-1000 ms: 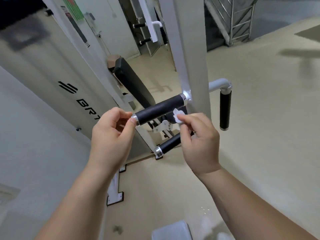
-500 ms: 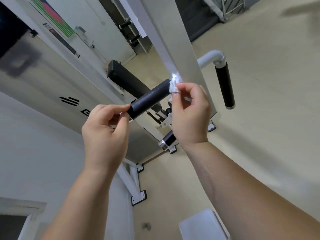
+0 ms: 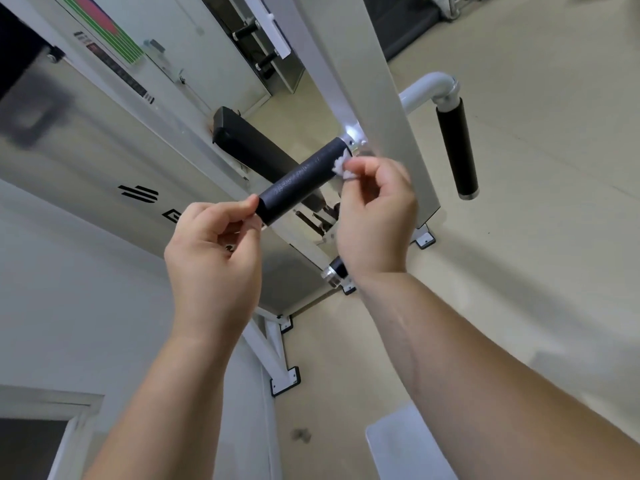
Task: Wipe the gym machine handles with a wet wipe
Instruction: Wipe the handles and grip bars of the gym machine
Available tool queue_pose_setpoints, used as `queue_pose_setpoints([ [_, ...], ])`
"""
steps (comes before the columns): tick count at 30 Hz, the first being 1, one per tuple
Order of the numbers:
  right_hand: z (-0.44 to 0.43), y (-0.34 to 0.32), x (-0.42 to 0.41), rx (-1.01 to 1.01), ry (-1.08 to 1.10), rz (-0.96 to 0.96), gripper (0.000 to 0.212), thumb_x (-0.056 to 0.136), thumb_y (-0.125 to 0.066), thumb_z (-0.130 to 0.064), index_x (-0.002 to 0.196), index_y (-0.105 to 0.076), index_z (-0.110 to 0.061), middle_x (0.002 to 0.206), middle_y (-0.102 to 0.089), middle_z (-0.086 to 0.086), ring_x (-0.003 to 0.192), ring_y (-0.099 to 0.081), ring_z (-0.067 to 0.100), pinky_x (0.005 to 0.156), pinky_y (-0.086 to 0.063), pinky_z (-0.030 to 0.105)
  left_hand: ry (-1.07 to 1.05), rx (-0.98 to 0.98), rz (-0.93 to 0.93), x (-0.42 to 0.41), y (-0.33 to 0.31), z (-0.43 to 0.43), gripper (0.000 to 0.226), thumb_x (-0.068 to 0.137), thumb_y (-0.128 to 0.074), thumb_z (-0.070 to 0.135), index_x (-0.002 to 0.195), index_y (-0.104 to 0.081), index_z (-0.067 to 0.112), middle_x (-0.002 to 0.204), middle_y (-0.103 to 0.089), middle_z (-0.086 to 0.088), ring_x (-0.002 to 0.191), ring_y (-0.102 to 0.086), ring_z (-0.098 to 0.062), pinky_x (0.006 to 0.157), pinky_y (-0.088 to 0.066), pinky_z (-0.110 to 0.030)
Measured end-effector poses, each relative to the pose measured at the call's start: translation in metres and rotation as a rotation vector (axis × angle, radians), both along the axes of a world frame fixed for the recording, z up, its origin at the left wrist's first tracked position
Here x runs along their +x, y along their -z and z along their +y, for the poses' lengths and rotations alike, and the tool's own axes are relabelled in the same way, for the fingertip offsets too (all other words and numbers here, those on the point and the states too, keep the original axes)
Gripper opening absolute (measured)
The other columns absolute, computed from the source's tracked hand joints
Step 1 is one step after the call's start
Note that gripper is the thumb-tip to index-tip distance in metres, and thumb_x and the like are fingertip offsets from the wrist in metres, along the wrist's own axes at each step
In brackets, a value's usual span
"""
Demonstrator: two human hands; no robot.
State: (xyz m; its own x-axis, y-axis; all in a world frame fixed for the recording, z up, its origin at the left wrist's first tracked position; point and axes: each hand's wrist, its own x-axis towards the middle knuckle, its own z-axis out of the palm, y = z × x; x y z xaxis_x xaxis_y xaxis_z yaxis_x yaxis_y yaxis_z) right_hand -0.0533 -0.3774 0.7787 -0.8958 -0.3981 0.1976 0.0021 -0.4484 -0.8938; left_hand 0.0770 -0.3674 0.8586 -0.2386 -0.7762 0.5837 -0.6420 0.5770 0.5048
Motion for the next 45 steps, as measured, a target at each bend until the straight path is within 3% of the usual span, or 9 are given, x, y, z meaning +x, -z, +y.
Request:
queue_pose_setpoints([
  [3,-0.001,-0.005,0.008,-0.008,0.013,-0.033,0.018,0.089,-0.064,0.005,0.087,-0.071,-0.012,0.093,-0.061,-0.007,0.088,-0.064,0.012,0.081,-0.048,0.009,0.013,-0.011,0.013,-0.005,0.002,-0.002,0.033,0.09,-0.067,0.011,0.093,-0.067,0.044,0.095,-0.064,-0.003,0.086,-0.066,-0.021,0.079,-0.052,-0.025],
  [8,0.014,-0.004,0.043,-0.059,-0.159,0.174,0.018,0.087,-0.065,0.013,0.087,-0.073,-0.003,0.095,-0.061,-0.003,0.092,-0.065,0.012,0.083,-0.054,0.018,0.019,-0.019,0.002,-0.004,0.001,-0.006,0.025,0.09,-0.069,0.012,0.095,-0.071,0.037,0.092,-0.066,-0.006,0.084,-0.066,-0.021,0.076,-0.05,-0.025],
  [15,-0.004,-0.007,-0.006,-0.002,0.034,-0.02,0.019,0.089,-0.062,0.008,0.088,-0.072,-0.009,0.098,-0.061,-0.001,0.095,-0.066,0.012,0.085,-0.048,0.009,0.021,0.013,-0.021,0.0,-0.001,-0.007,0.015,0.091,-0.072,0.011,0.099,-0.077,0.023,0.086,-0.063,-0.002,0.074,-0.061,-0.015,0.07,-0.046,-0.024],
  [22,0.012,-0.005,0.045,-0.057,-0.227,0.244,0.021,0.086,-0.061,0.014,0.089,-0.072,-0.003,0.097,-0.06,-0.002,0.092,-0.062,0.005,0.083,-0.051,0.013,0.023,-0.016,-0.046,0.002,-0.003,-0.013,0.018,0.09,-0.073,0.008,0.1,-0.077,0.023,0.082,-0.059,0.005,0.072,-0.058,-0.004,0.067,-0.041,-0.01],
  [28,-0.002,-0.008,-0.001,0.024,0.015,0.074,0.022,0.091,-0.059,0.01,0.091,-0.072,-0.008,0.098,-0.057,-0.003,0.089,-0.062,-0.001,0.081,-0.05,0.011,0.035,-0.022,-0.021,0.002,0.001,-0.01,0.019,0.09,-0.073,0.007,0.099,-0.077,0.023,0.082,-0.058,0.004,0.073,-0.058,-0.005,0.065,-0.041,-0.009],
  [34,0.015,-0.006,0.046,-0.031,-0.182,0.391,0.026,0.086,-0.058,0.017,0.095,-0.073,-0.003,0.102,-0.06,0.003,0.096,-0.062,0.009,0.085,-0.054,0.019,0.061,-0.045,-0.025,0.003,-0.001,-0.015,0.022,0.089,-0.075,0.006,0.101,-0.076,0.024,0.083,-0.06,0.008,0.075,-0.061,-0.001,0.07,-0.042,-0.008],
  [40,0.001,-0.011,-0.007,0.068,0.074,0.234,0.029,0.088,-0.054,0.015,0.096,-0.075,-0.004,0.102,-0.058,0.006,0.087,-0.059,0.003,0.081,-0.048,0.008,0.079,-0.047,-0.008,0.003,0.0,-0.011,0.023,0.089,-0.073,0.003,0.098,-0.074,0.024,0.082,-0.056,0.011,0.078,-0.058,0.005,0.07,-0.04,-0.005],
  [42,0.004,-0.014,0.004,0.046,0.079,0.301,0.032,0.089,-0.051,0.014,0.101,-0.076,-0.002,0.102,-0.058,0.009,0.088,-0.062,0.009,0.082,-0.051,0.013,0.079,-0.04,0.012,0.001,0.001,-0.011,0.024,0.088,-0.074,0.003,0.097,-0.073,0.025,0.082,-0.056,0.01,0.077,-0.059,0.004,0.068,-0.04,-0.005],
  [45,0.011,-0.014,0.033,-0.027,-0.014,0.585,0.028,0.096,-0.052,0.004,0.109,-0.076,0.0,0.098,-0.062,0.014,0.087,-0.066,0.024,0.081,-0.058,0.035,0.08,-0.036,0.027,0.002,0.002,-0.014,0.023,0.088,-0.075,0.003,0.097,-0.074,0.024,0.082,-0.057,0.009,0.077,-0.06,0.004,0.069,-0.042,-0.005],
])
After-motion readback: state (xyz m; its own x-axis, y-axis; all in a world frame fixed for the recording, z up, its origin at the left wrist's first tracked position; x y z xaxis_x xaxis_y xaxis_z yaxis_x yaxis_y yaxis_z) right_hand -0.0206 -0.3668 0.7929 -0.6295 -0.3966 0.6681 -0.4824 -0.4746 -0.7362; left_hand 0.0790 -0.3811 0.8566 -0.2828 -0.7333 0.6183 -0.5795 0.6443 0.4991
